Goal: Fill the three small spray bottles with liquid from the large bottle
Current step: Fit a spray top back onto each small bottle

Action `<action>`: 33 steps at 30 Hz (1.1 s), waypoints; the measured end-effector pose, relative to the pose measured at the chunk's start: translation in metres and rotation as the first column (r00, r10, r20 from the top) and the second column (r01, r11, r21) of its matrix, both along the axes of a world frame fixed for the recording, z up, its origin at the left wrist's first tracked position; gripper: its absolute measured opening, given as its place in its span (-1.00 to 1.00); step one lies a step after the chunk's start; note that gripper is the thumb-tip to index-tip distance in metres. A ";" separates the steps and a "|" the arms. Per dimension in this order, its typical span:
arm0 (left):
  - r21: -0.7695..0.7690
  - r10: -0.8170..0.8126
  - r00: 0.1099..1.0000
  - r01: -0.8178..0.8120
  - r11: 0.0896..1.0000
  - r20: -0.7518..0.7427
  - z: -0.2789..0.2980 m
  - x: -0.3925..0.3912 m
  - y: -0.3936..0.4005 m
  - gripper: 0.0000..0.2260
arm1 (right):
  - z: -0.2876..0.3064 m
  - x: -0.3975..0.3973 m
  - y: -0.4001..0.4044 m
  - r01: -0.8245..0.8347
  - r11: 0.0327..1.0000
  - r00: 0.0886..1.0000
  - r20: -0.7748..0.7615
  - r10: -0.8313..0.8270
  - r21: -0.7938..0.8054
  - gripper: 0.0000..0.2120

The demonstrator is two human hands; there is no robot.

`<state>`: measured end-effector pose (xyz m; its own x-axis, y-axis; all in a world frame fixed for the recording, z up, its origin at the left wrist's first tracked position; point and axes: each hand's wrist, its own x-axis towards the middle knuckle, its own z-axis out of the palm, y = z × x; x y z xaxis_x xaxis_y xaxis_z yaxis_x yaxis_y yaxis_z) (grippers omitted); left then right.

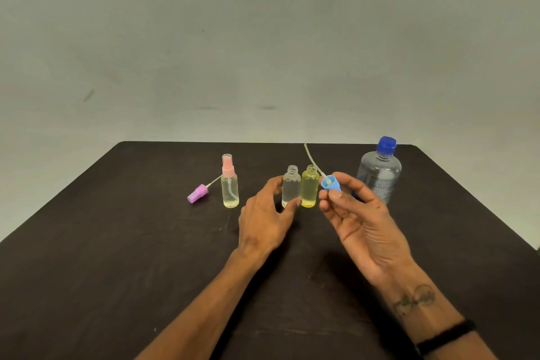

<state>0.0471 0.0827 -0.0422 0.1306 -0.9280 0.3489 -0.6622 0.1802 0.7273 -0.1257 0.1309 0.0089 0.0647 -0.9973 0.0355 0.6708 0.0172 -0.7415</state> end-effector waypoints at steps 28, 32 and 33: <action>-0.075 -0.097 0.960 0.080 0.994 -0.261 0.009 0.004 0.048 -0.67 | 0.029 -0.016 0.000 0.199 0.971 0.980 0.046 -0.195 -0.131 -0.75; -0.102 -0.145 0.973 0.128 0.987 -0.182 0.008 0.003 0.049 -0.64 | 0.029 -0.021 -0.001 0.303 0.932 0.949 -0.031 -0.315 -0.198 -0.73; -0.110 -0.153 0.974 0.136 0.985 -0.168 0.008 0.003 0.050 -0.64 | 0.029 -0.022 -0.001 0.325 0.920 0.937 -0.059 -0.345 -0.220 -0.71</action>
